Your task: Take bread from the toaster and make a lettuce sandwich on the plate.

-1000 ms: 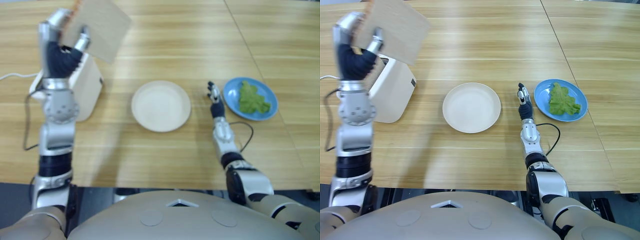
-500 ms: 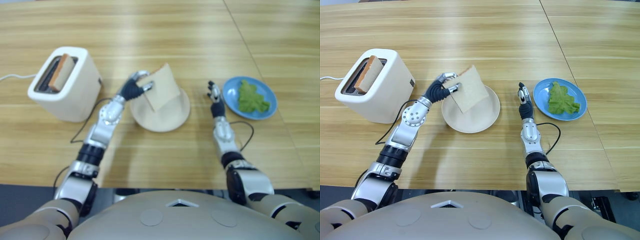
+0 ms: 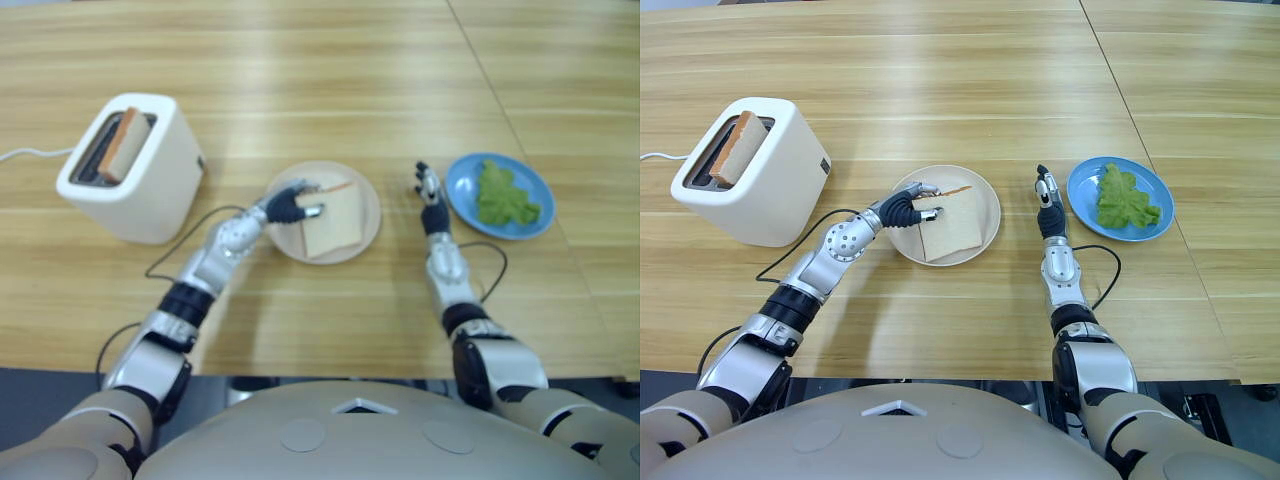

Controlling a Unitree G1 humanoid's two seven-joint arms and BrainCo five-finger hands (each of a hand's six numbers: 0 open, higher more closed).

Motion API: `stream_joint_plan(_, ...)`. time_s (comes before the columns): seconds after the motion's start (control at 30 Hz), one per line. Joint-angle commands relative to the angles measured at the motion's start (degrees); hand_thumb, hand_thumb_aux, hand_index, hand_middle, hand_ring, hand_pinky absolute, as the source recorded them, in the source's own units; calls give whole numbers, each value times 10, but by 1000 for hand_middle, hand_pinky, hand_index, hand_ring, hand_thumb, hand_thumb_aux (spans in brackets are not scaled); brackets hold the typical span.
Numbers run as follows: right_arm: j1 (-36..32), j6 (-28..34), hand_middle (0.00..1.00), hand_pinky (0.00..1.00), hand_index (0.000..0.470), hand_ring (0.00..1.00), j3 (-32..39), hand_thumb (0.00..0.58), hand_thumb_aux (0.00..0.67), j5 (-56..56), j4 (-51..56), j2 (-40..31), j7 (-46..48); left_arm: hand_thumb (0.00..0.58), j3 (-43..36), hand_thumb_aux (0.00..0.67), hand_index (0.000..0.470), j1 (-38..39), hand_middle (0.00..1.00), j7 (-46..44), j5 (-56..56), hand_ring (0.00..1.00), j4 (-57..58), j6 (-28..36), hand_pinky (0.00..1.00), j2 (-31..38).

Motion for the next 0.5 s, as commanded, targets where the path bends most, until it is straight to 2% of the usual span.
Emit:
stream_joint_plan(0.03,8,9,0,0,0,0,4,0,0,-4,0,1,-4,579,-16,646,444,-5,675,11,40,675,14,-1,675,15)
stream_joint_plan(0.07,9,8,0,0,0,0,4,0,0,-4,-1,1,-4,0,-16,0,0,-8,0,20,50,0,16,2,0,18)
stream_joint_plan(0.33,13,7,0,0,0,0,5,0,0,-6,-6,0,-6,0,-6,0,0,-24,0,152,161,0,-23,19,0,44)
stream_joint_plan(0.5,14,4,0,0,0,0,10,0,0,-16,-11,-4,-14,0,15,0,0,-21,0,290,242,0,-103,17,0,62)
